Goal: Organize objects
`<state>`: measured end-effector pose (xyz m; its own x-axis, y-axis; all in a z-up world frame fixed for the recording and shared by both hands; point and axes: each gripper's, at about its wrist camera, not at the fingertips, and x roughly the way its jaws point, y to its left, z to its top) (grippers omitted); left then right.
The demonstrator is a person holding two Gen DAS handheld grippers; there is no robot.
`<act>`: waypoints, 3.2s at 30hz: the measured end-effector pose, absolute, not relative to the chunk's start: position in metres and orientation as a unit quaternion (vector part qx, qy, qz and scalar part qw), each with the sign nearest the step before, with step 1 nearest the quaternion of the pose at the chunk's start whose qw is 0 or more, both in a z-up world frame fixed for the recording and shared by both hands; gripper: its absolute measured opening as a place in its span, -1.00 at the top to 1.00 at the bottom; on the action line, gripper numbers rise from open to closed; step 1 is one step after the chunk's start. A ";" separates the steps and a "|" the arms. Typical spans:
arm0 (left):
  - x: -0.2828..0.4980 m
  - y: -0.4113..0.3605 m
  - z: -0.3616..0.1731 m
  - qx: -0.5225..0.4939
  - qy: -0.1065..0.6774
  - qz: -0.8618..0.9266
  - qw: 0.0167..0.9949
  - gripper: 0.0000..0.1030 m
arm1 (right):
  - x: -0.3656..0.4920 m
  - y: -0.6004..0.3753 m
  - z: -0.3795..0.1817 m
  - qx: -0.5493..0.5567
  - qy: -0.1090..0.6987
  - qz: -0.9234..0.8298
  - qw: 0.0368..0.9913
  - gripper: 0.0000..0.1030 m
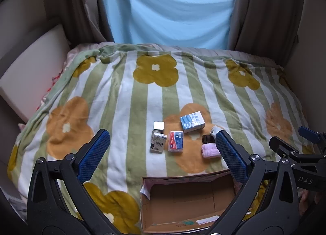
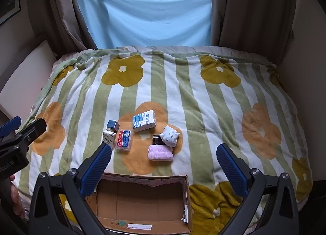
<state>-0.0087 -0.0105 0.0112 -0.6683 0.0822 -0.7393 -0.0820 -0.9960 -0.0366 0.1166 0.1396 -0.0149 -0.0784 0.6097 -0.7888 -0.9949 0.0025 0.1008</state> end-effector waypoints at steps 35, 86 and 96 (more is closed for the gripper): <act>-0.013 -0.007 0.017 -0.406 0.011 0.909 0.092 -1.00 | 0.111 0.133 -0.010 -0.267 0.334 0.664 0.614 -0.99; -0.029 -0.033 -0.022 -0.465 -0.024 0.877 0.119 -1.00 | 0.126 0.138 -0.028 -0.242 0.374 0.656 0.609 -0.99; -0.070 -0.025 -0.067 -0.510 0.000 0.851 0.126 -1.00 | 0.135 0.172 -0.054 -0.250 0.421 0.641 0.591 -0.99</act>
